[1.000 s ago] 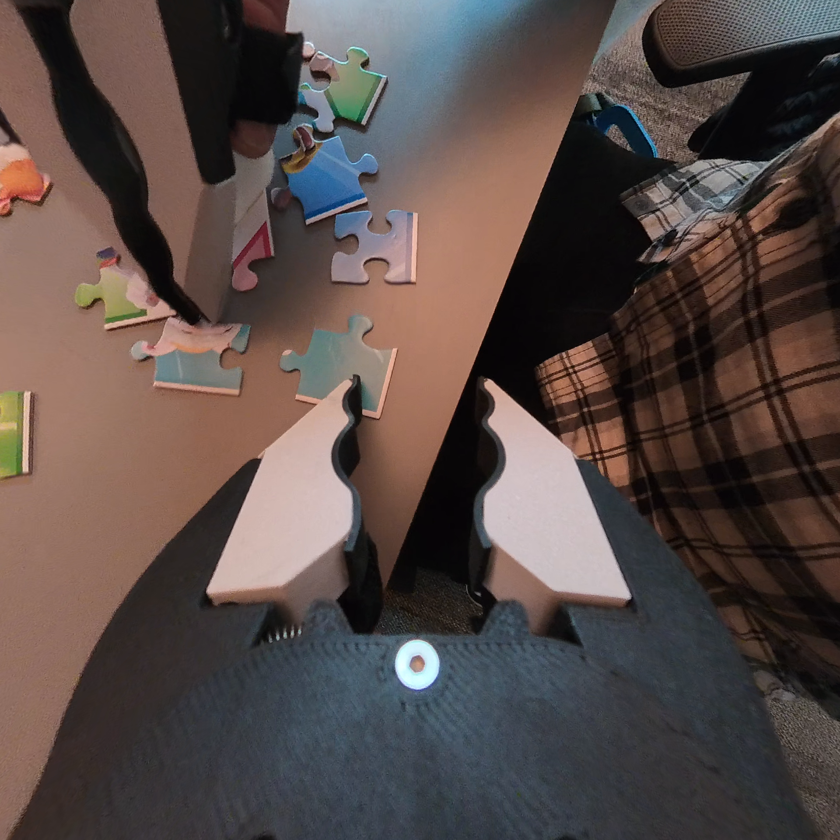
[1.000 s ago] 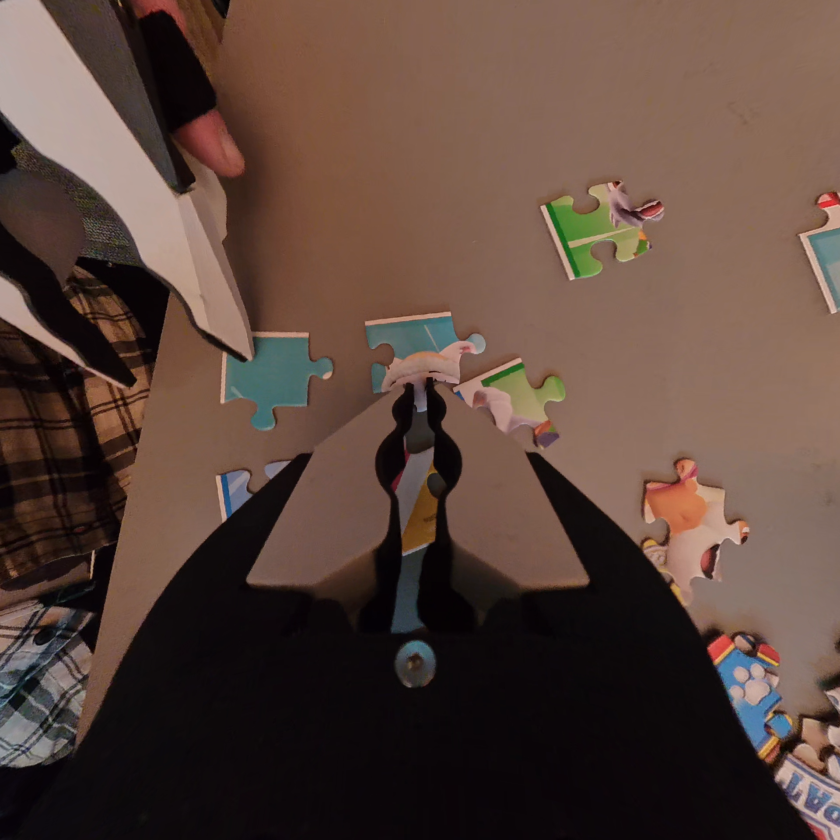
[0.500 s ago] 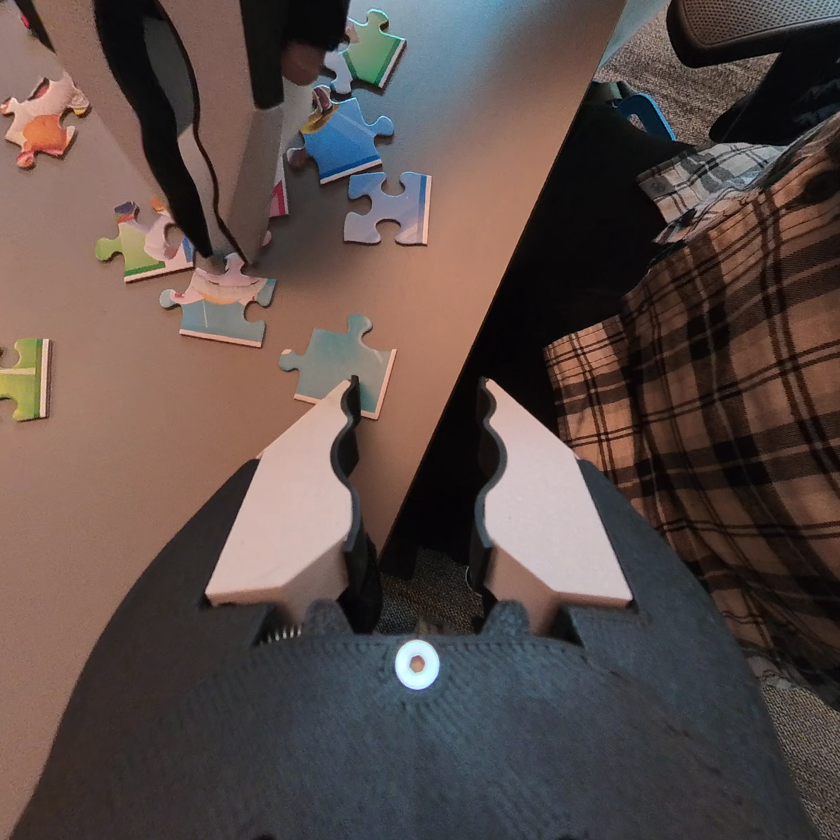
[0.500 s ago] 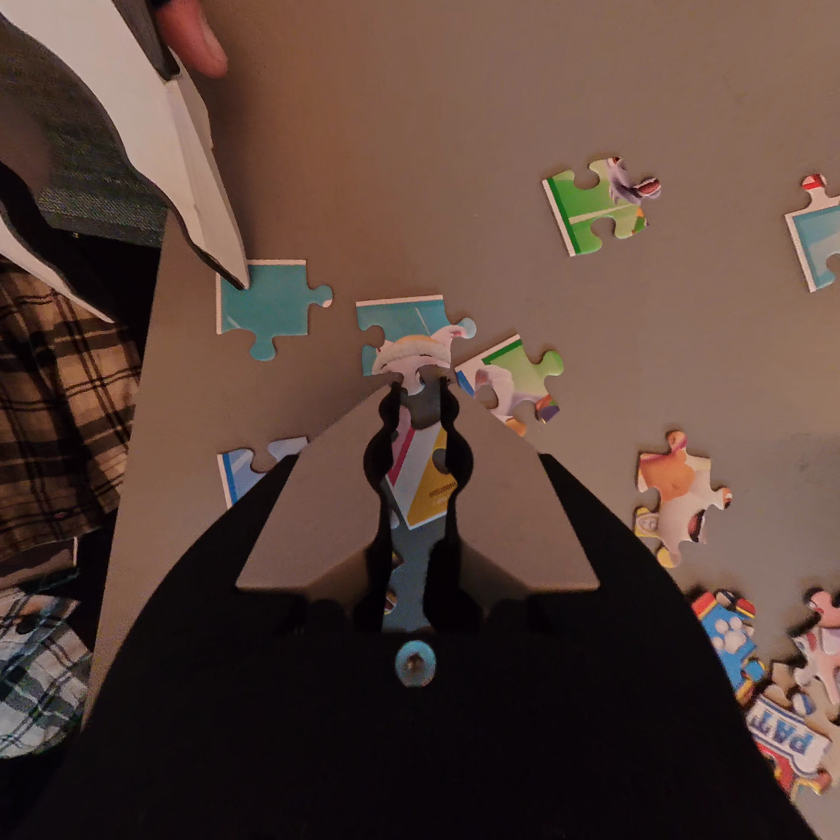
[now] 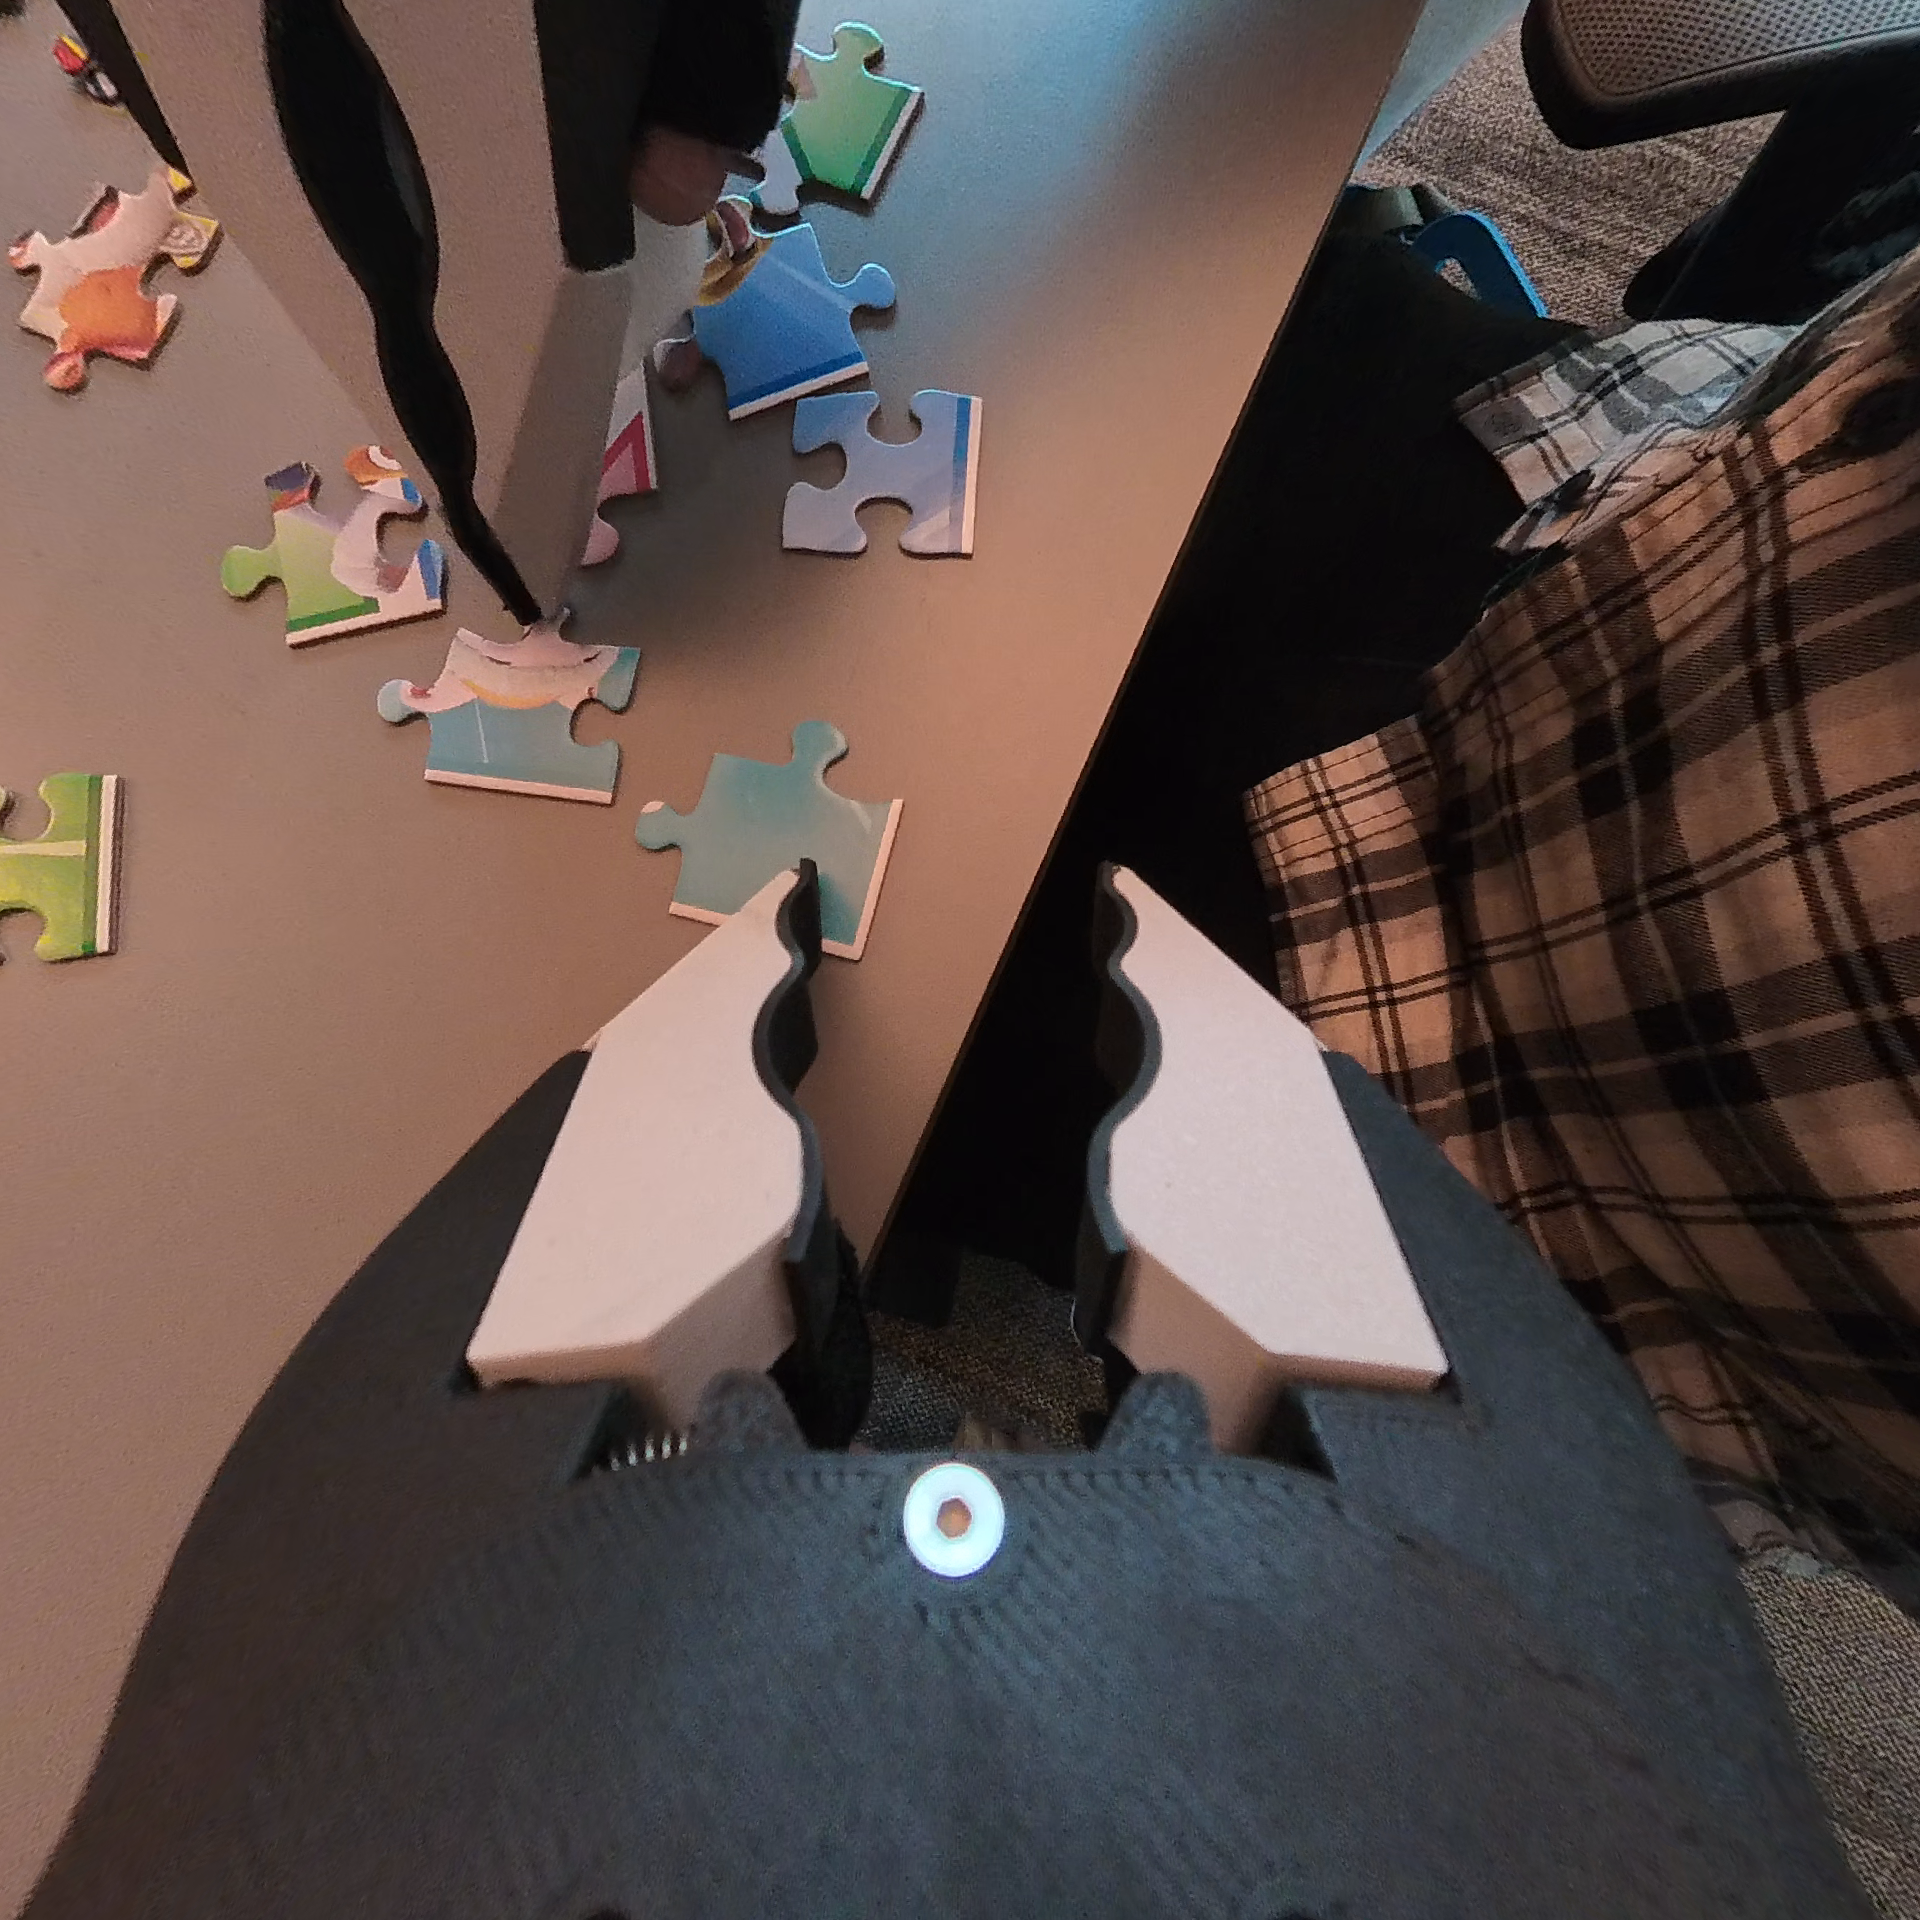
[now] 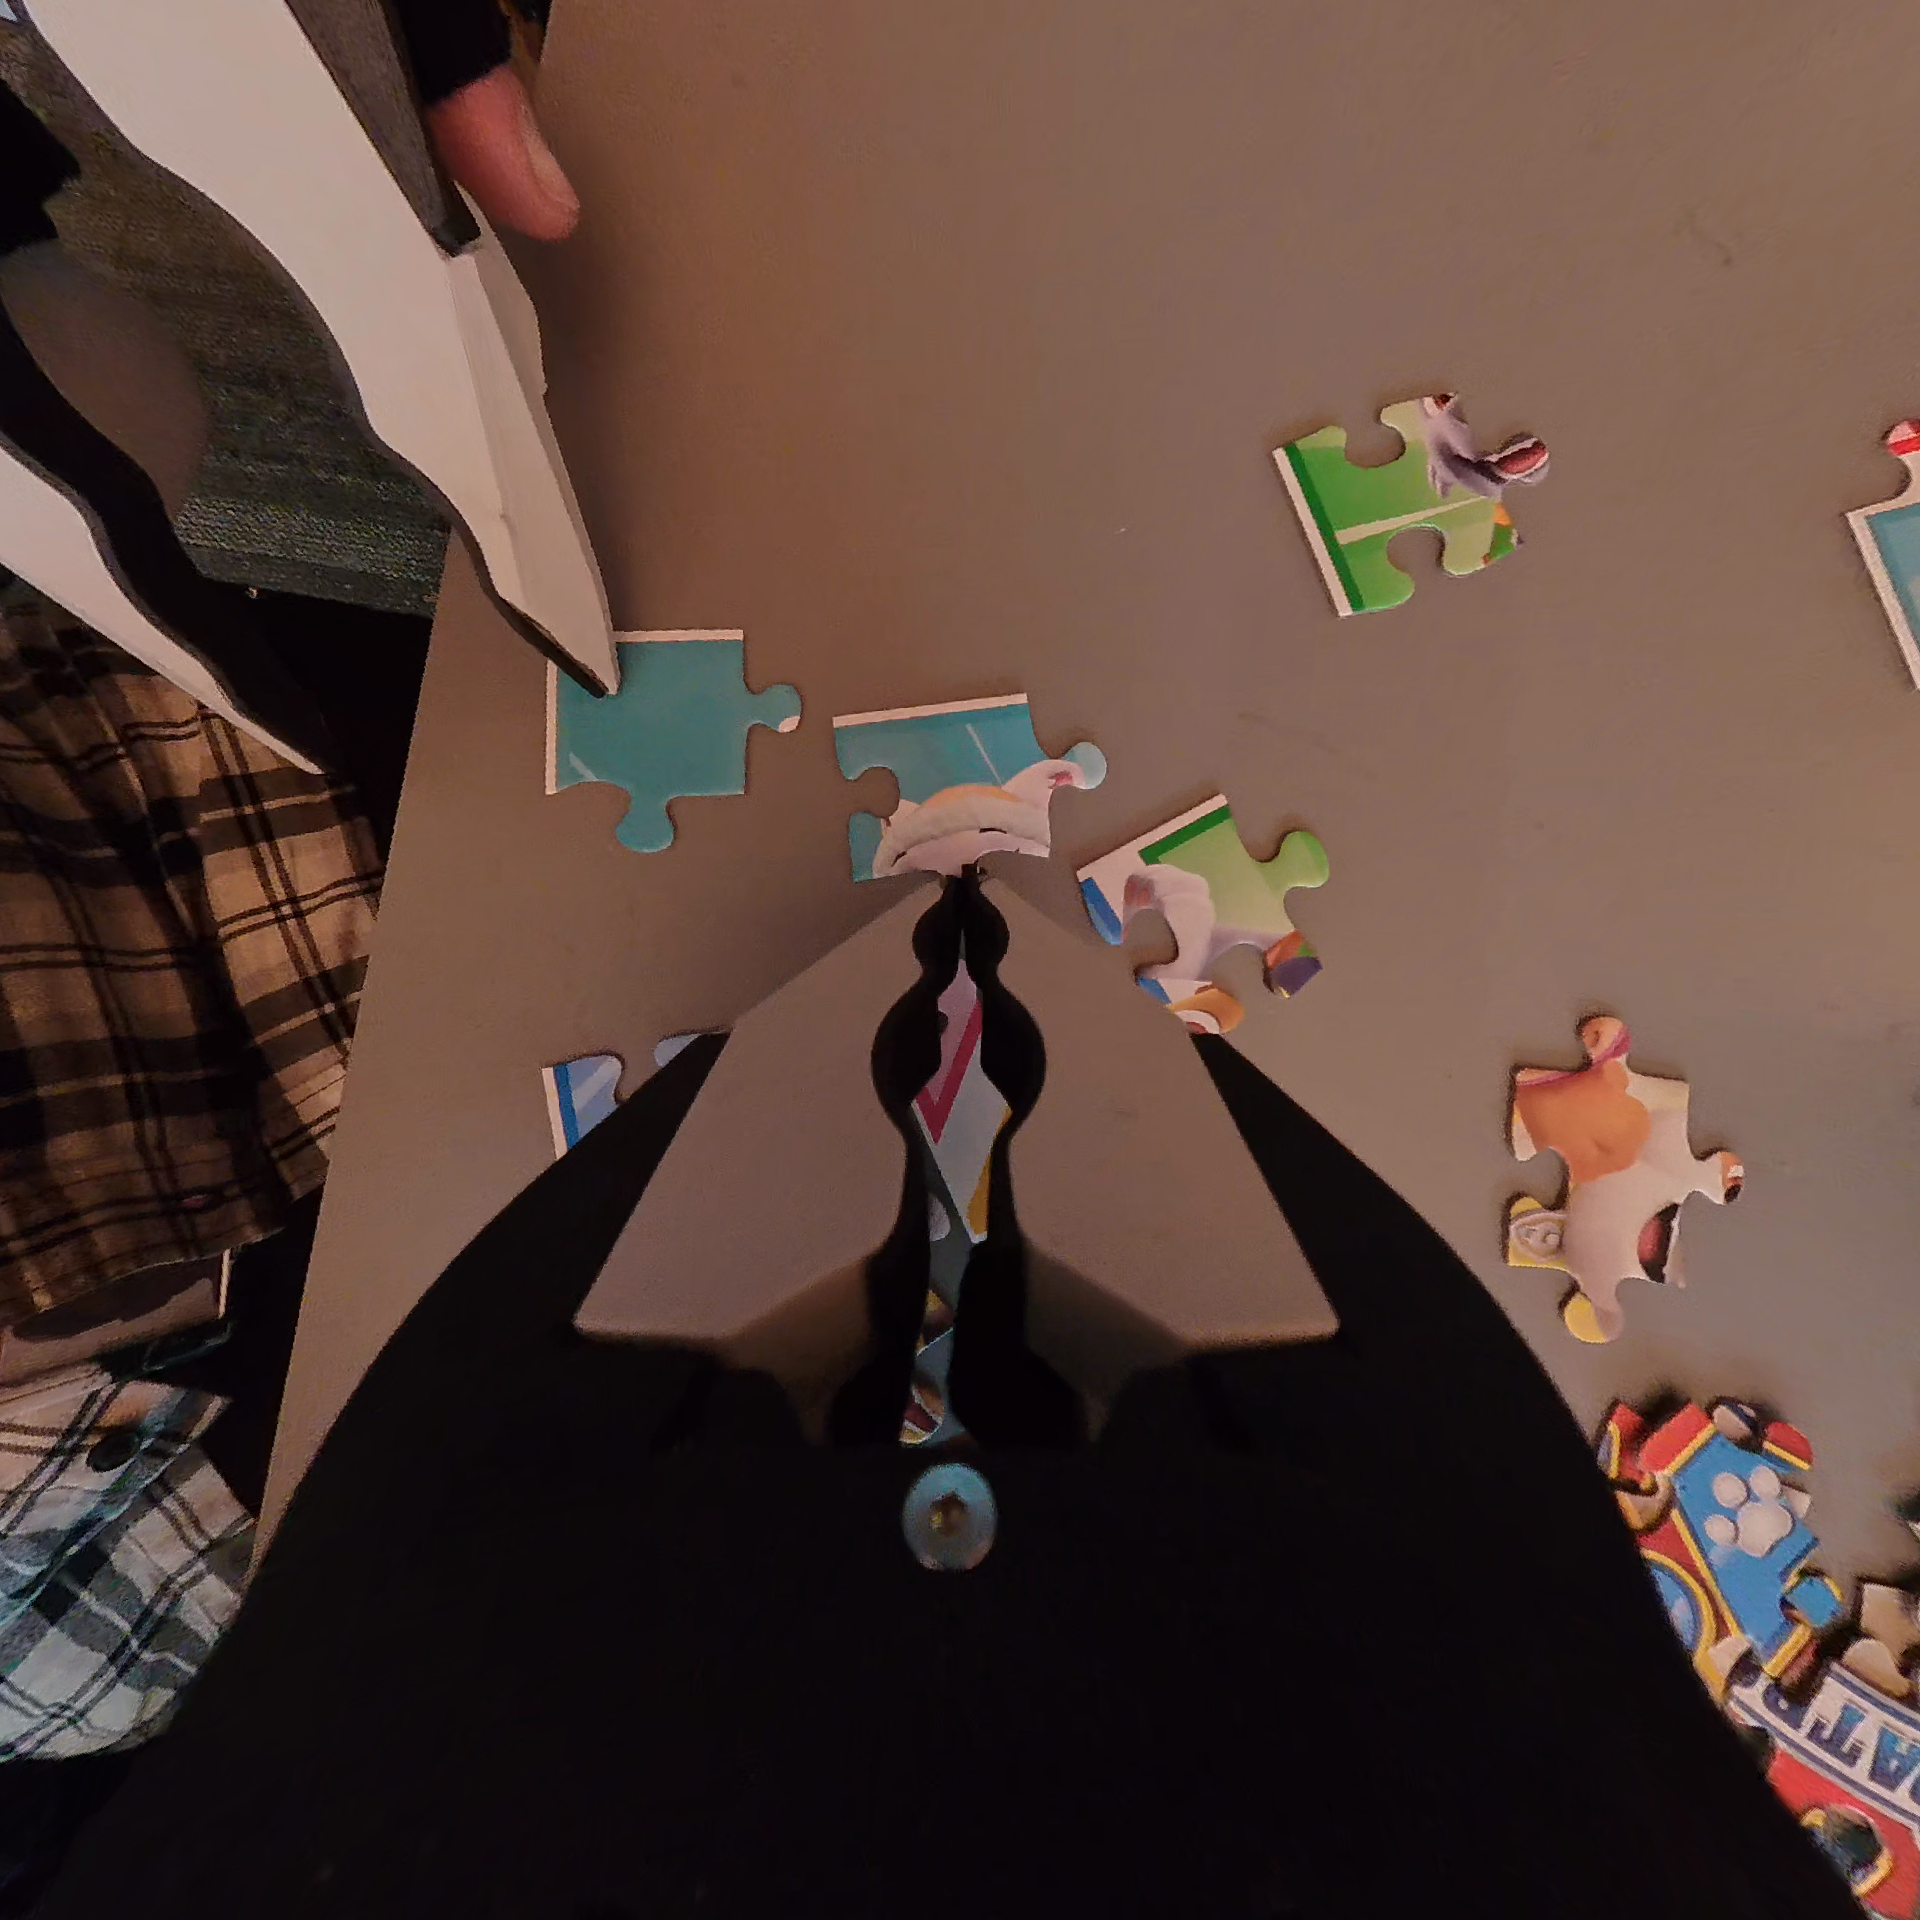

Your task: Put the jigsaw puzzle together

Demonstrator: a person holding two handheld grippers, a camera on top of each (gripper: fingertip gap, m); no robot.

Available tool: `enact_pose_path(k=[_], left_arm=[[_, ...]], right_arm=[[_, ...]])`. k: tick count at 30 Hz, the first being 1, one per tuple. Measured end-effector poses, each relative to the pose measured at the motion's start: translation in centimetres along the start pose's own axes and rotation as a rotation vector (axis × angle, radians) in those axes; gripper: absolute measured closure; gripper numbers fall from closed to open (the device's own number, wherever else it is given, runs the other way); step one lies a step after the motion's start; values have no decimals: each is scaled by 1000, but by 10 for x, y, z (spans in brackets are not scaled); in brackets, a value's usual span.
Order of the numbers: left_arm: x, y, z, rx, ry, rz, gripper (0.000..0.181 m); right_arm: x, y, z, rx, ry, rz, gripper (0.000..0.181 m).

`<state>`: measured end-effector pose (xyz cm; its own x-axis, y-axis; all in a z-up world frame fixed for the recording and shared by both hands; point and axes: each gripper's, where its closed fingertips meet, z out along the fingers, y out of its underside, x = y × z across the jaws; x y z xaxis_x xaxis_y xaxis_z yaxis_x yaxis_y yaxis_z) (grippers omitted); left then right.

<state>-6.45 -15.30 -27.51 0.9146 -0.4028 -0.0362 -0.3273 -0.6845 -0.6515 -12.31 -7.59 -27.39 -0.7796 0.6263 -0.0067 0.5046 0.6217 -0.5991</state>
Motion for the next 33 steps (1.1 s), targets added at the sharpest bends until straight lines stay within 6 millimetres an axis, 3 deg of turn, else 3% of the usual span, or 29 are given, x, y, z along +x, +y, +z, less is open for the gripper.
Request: enact_pose_path(k=[6,11,21,33], left_arm=[[0,-2,-2,12,11,8,128],[-10,-10,-9,54,-18,-8,124],[-48,-6,-6,103,-42,-223,117],[-55,-14,2,155,73,-383,124]], right_arm=[[-1,0,2,-3,11,1,169],[-3,-2,3,-2,1,1,177],[-3,-3,3,26,17,36,178],[-11,-11,8,98,13,52,178]])
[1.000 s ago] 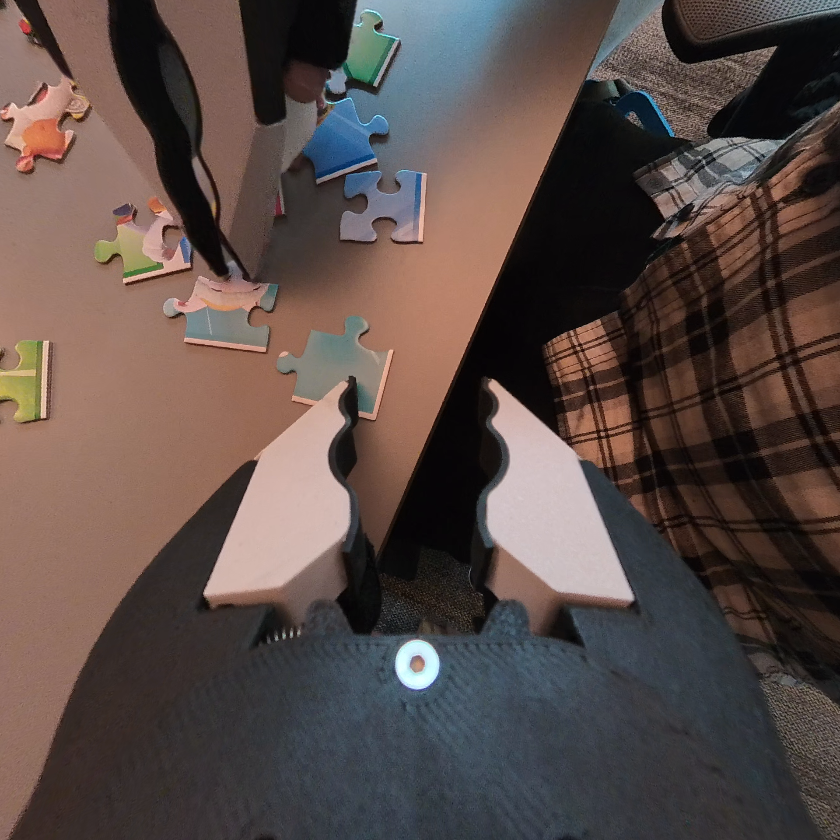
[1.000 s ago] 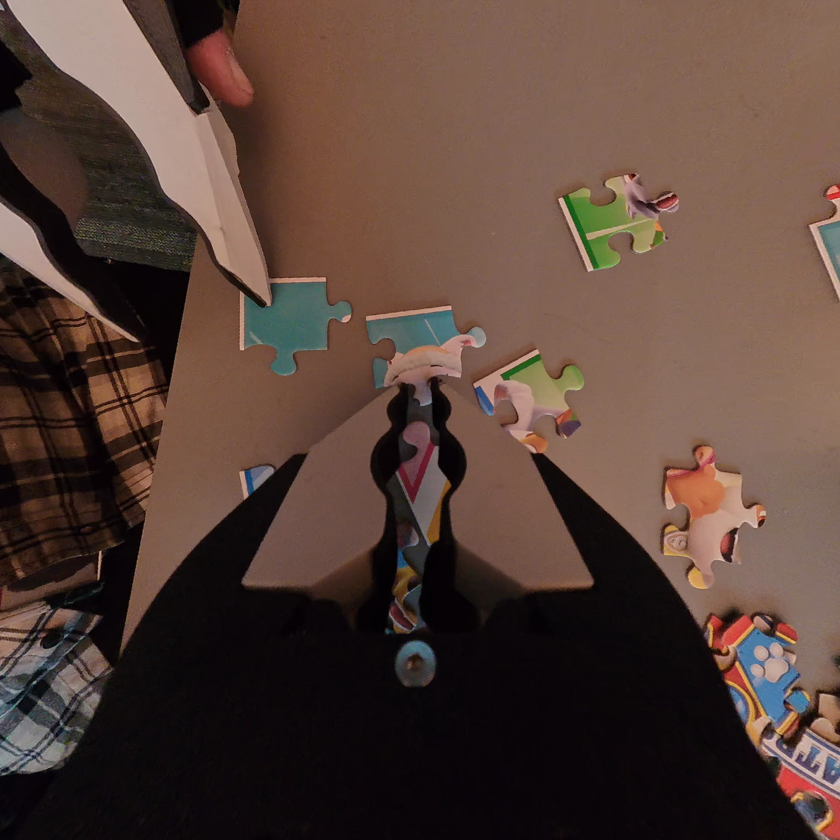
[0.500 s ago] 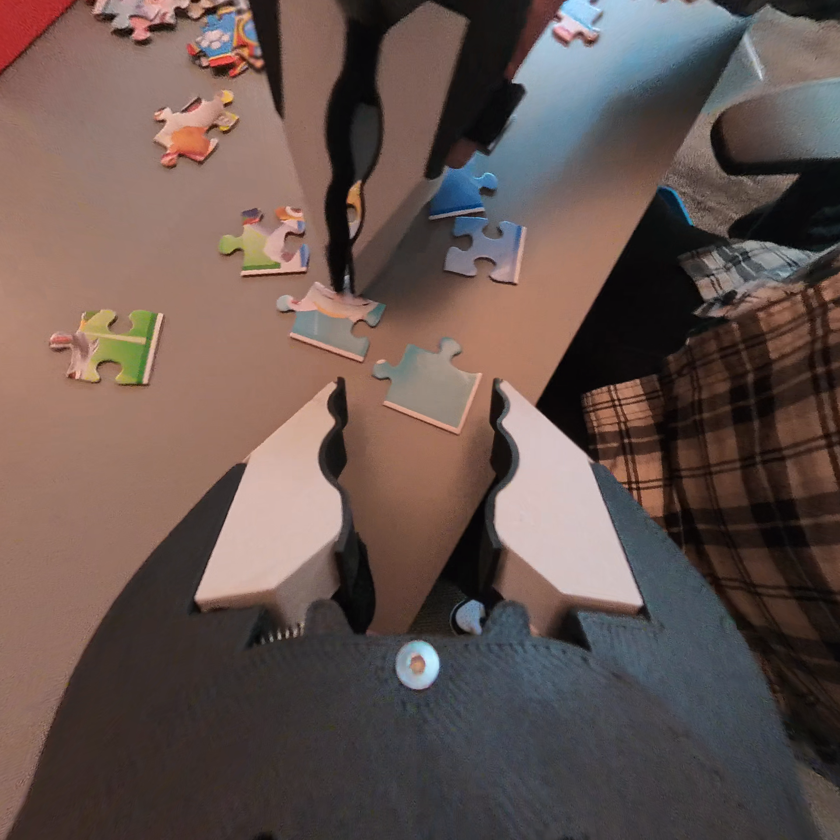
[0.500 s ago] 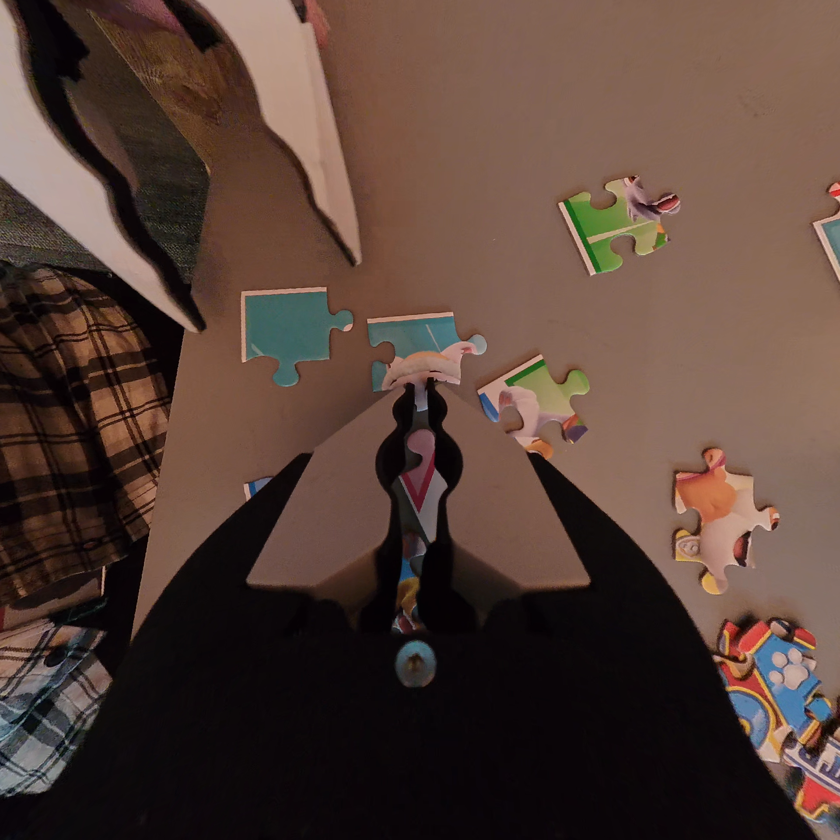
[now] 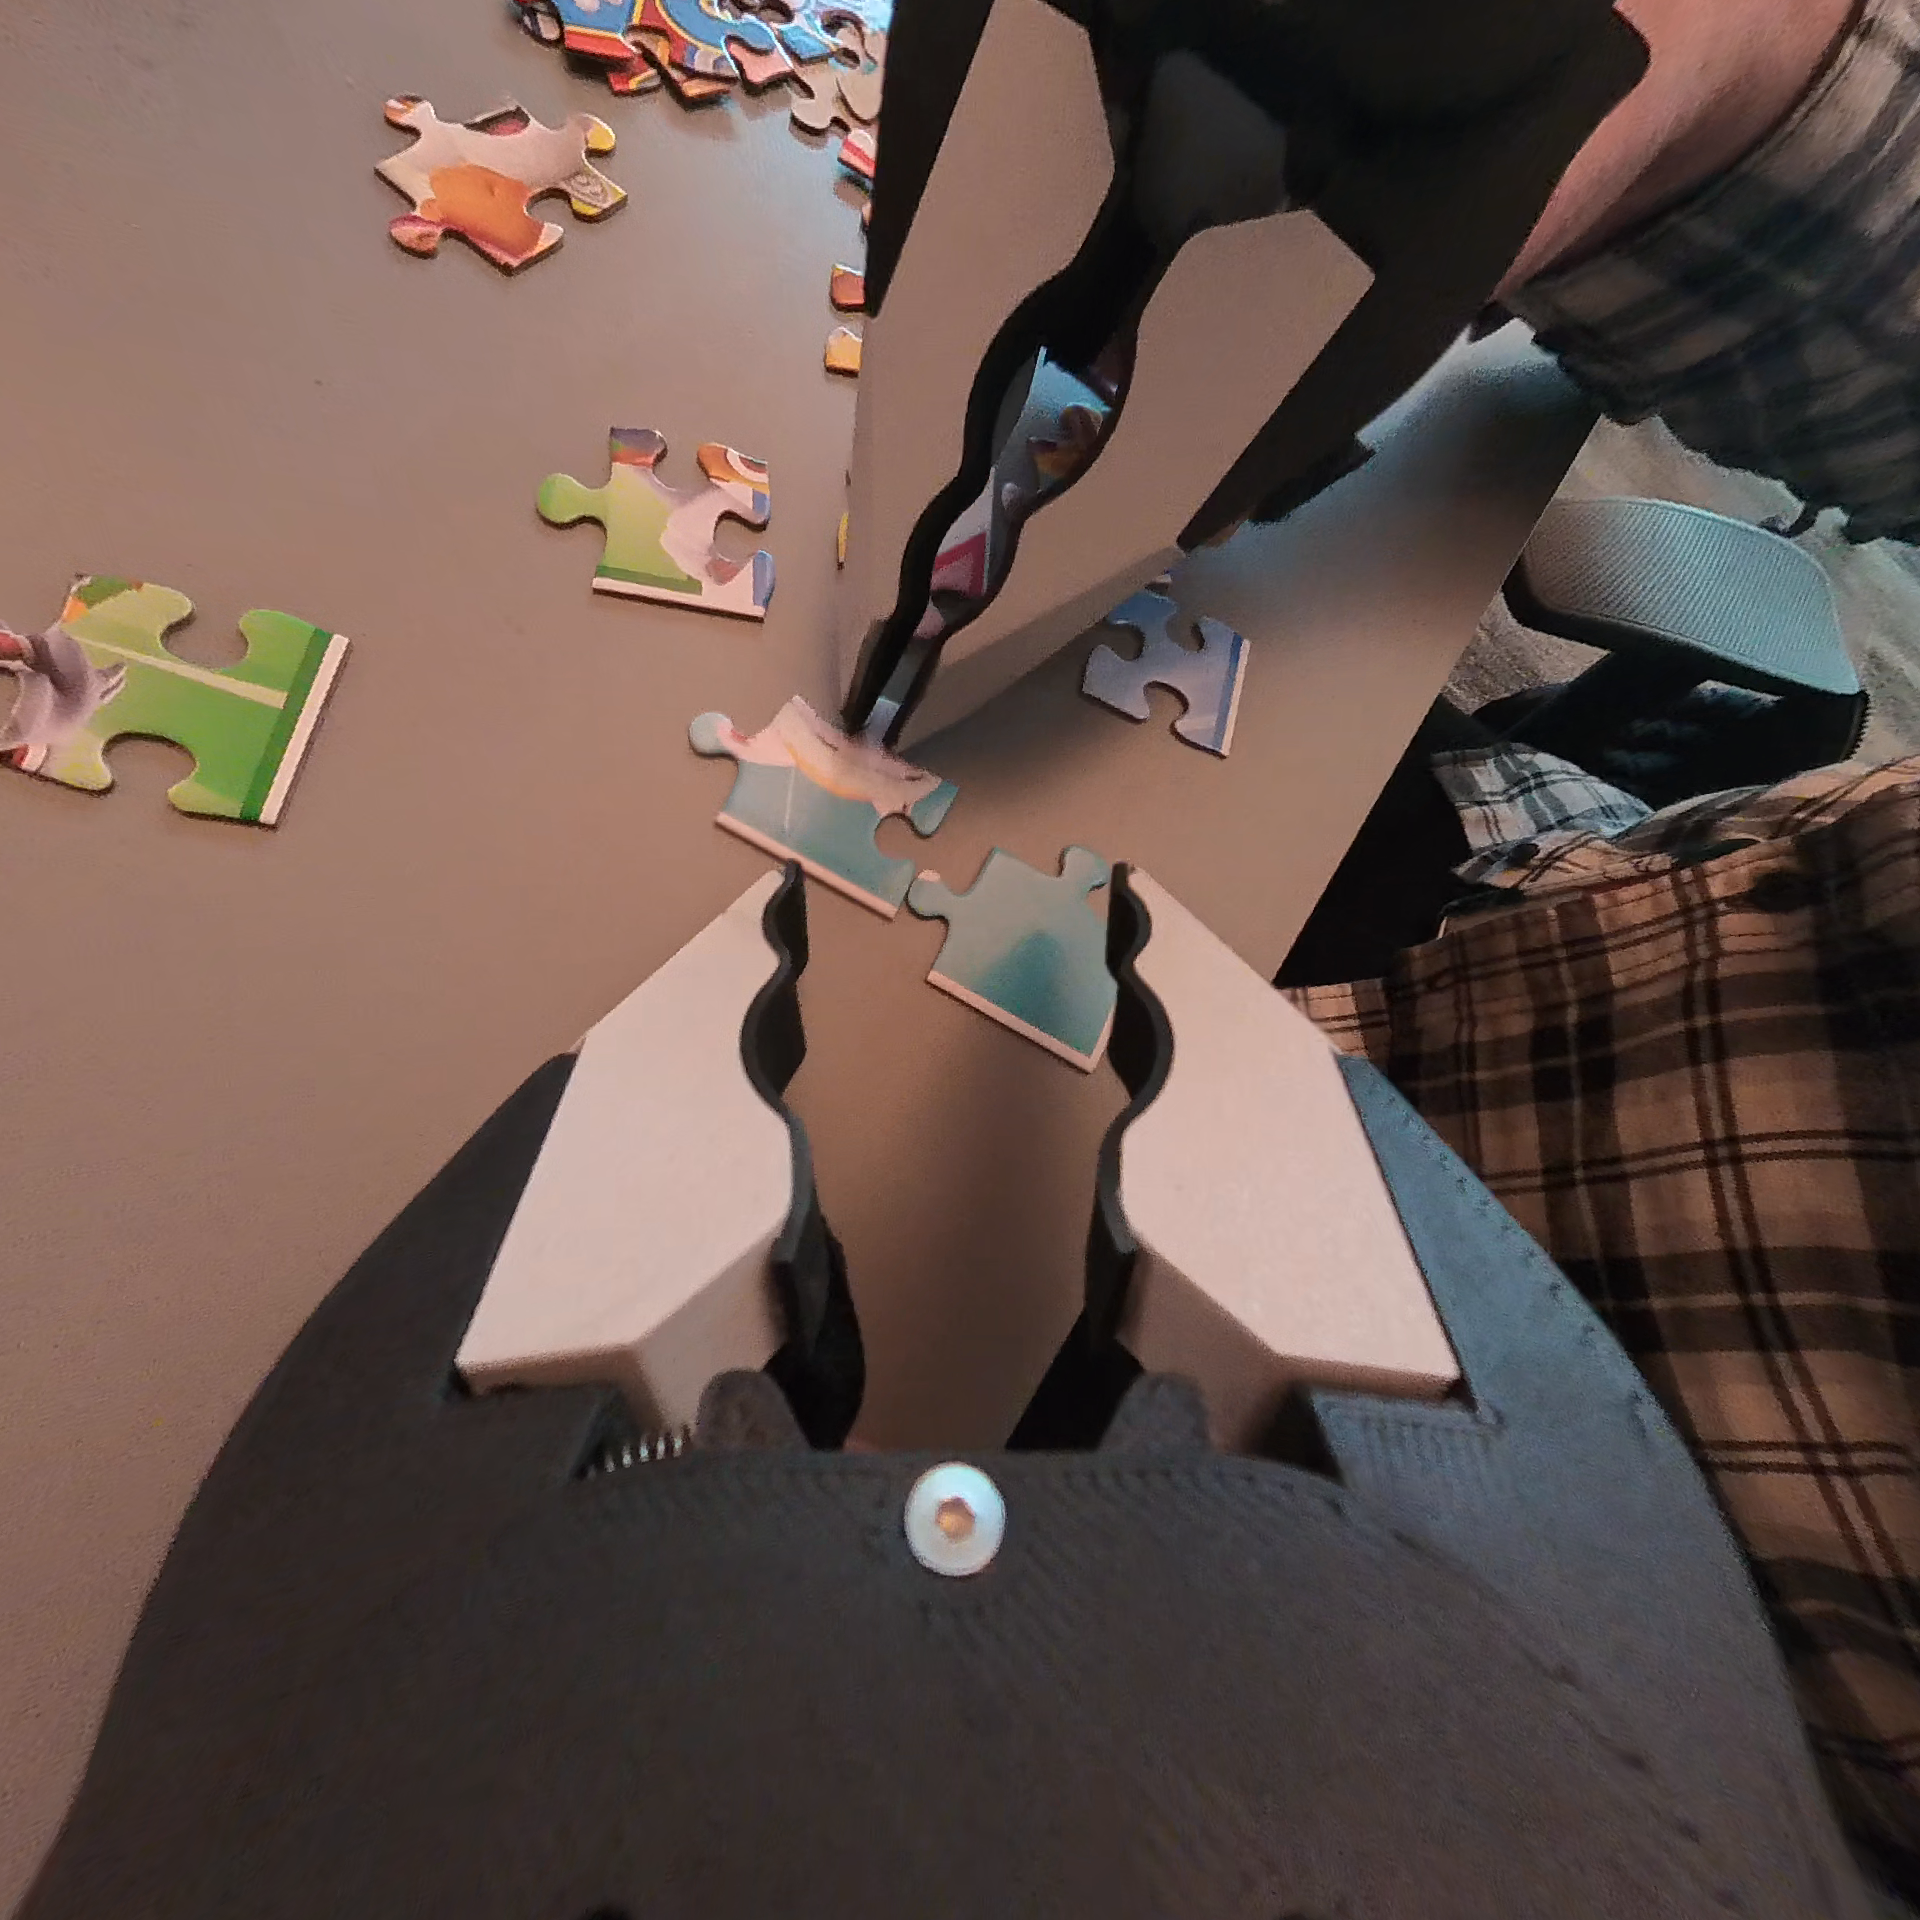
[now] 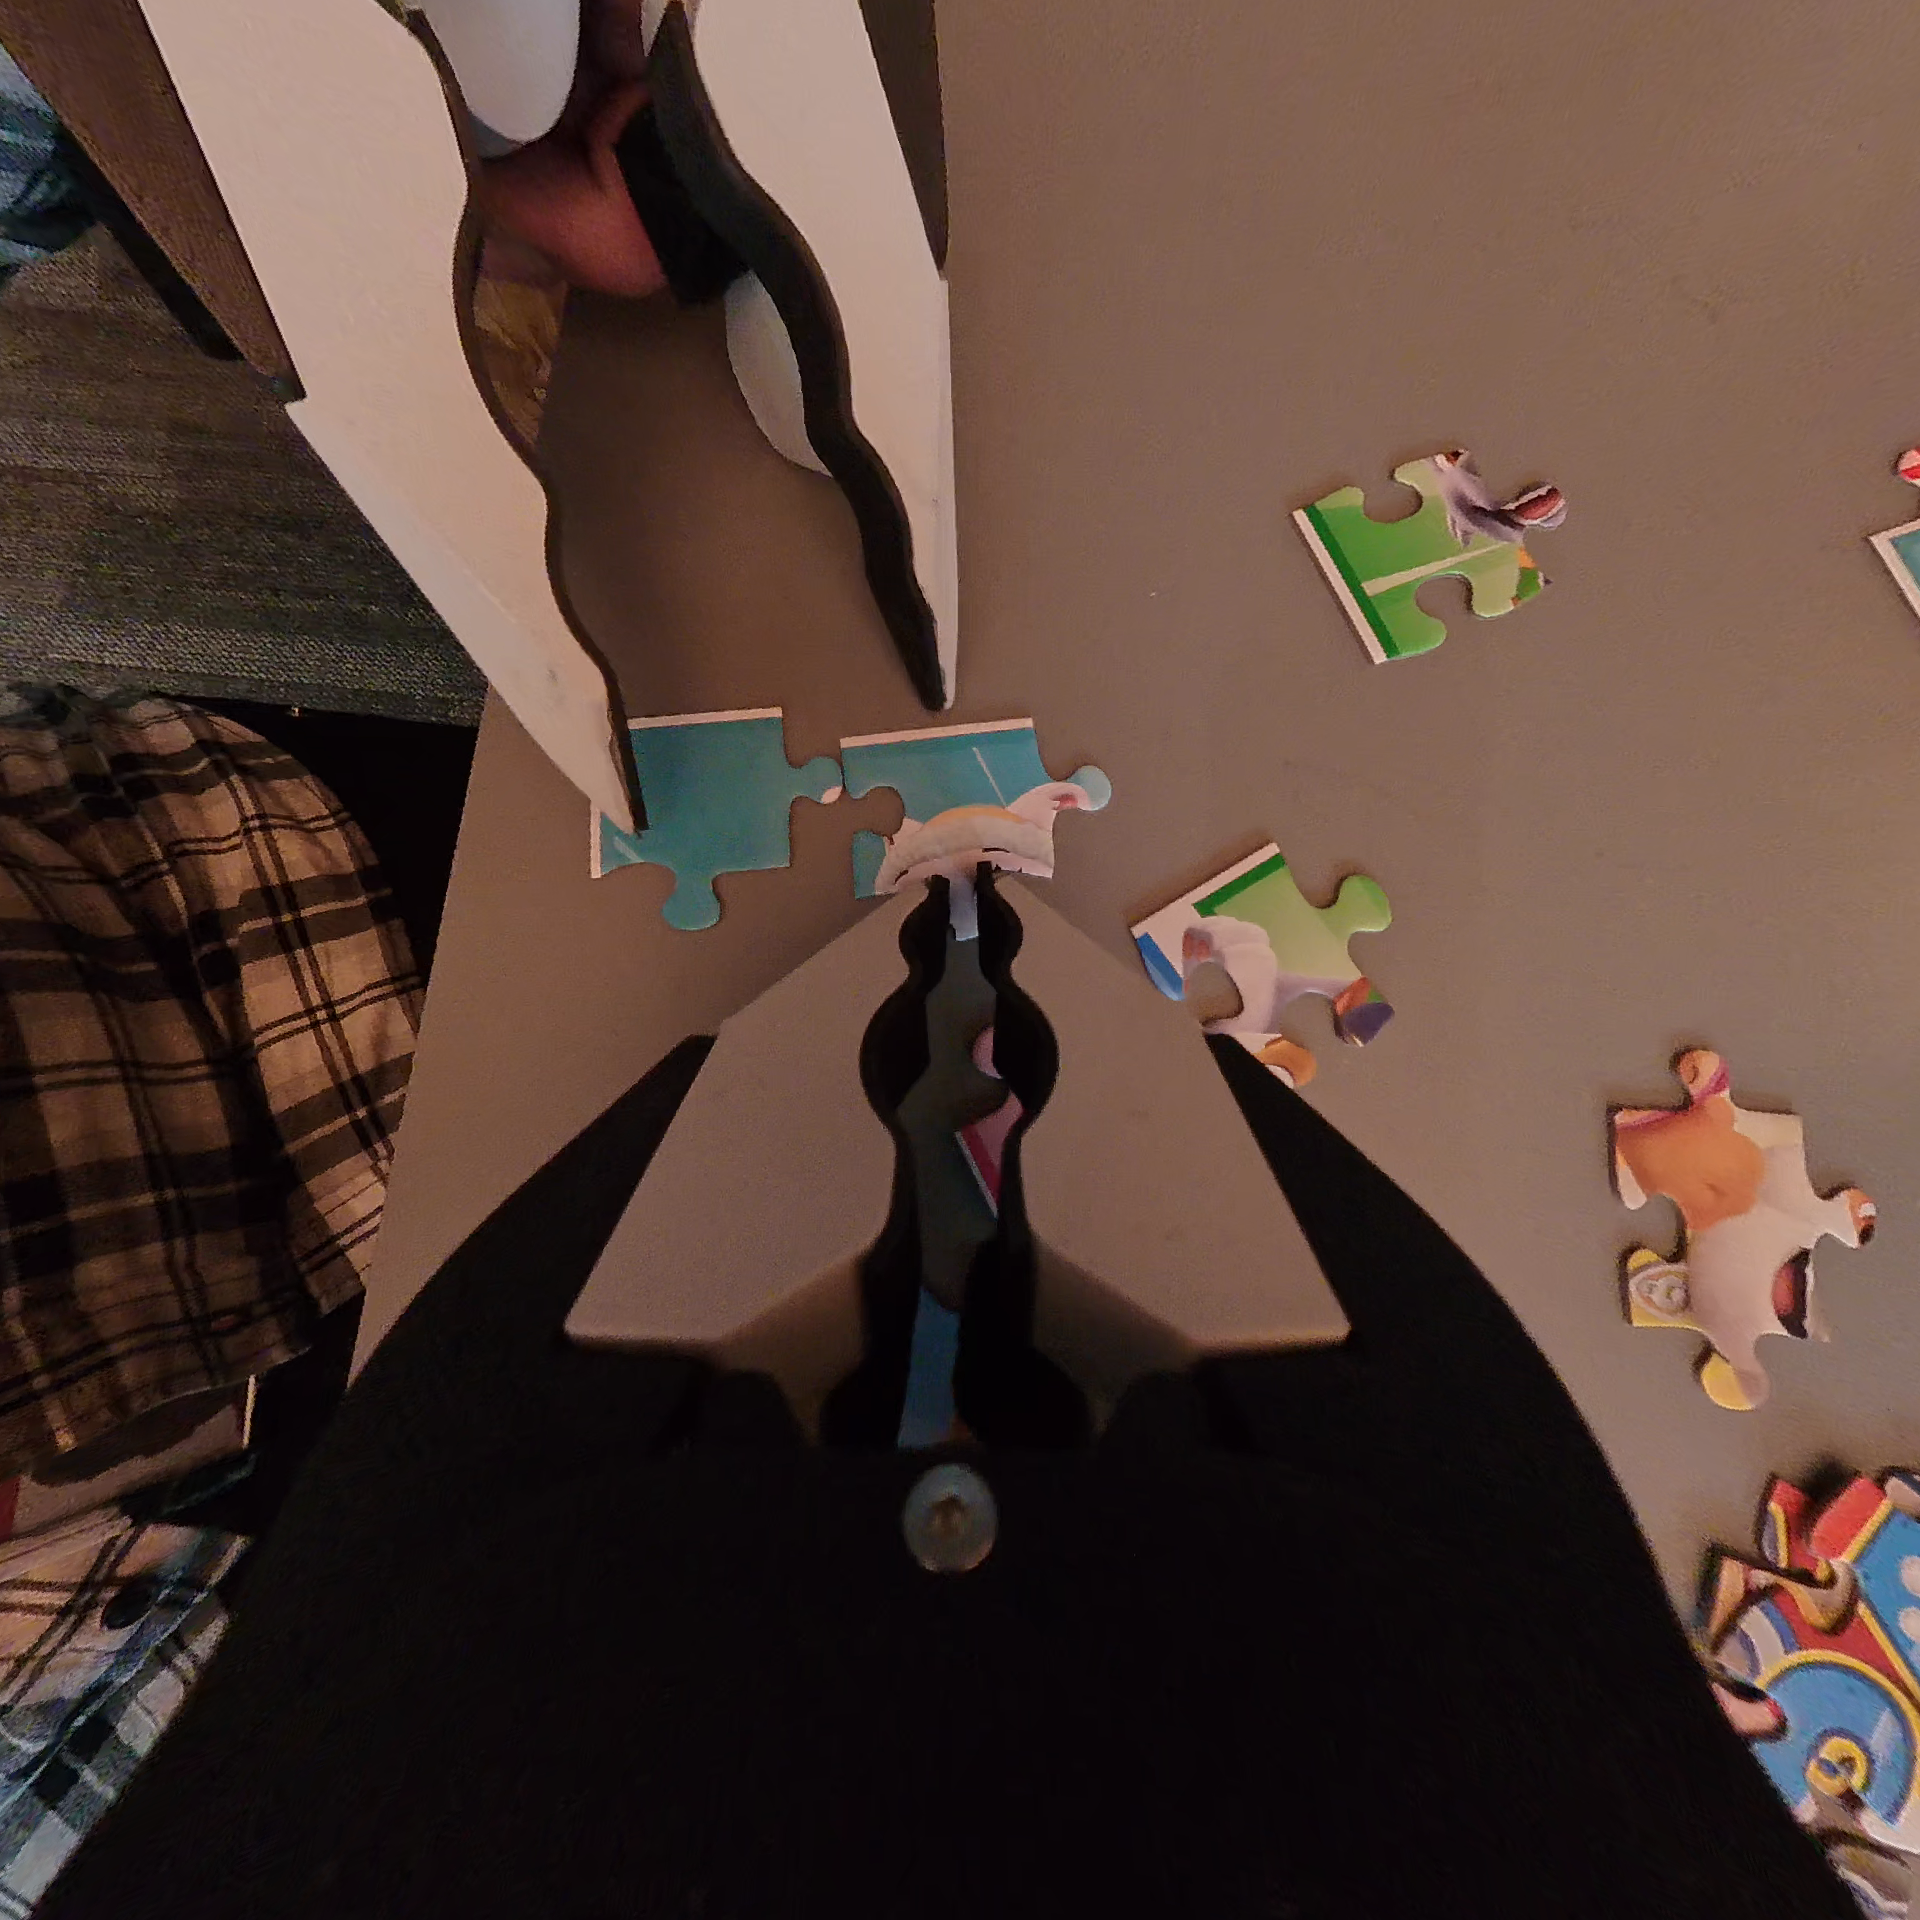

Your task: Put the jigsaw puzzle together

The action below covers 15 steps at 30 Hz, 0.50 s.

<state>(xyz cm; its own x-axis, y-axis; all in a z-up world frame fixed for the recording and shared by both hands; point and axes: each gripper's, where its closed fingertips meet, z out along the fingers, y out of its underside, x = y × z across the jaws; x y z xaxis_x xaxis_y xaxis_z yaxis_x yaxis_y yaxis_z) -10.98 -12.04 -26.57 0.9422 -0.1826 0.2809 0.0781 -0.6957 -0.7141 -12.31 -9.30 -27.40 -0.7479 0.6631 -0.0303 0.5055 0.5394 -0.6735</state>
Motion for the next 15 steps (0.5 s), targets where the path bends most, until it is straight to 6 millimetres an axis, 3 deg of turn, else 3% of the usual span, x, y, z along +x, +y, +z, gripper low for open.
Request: enact_pose_path(k=[15], left_arm=[[-2,-3,0,15,24,-29,123]], right_arm=[[-2,-3,2,45,-10,22,178]])
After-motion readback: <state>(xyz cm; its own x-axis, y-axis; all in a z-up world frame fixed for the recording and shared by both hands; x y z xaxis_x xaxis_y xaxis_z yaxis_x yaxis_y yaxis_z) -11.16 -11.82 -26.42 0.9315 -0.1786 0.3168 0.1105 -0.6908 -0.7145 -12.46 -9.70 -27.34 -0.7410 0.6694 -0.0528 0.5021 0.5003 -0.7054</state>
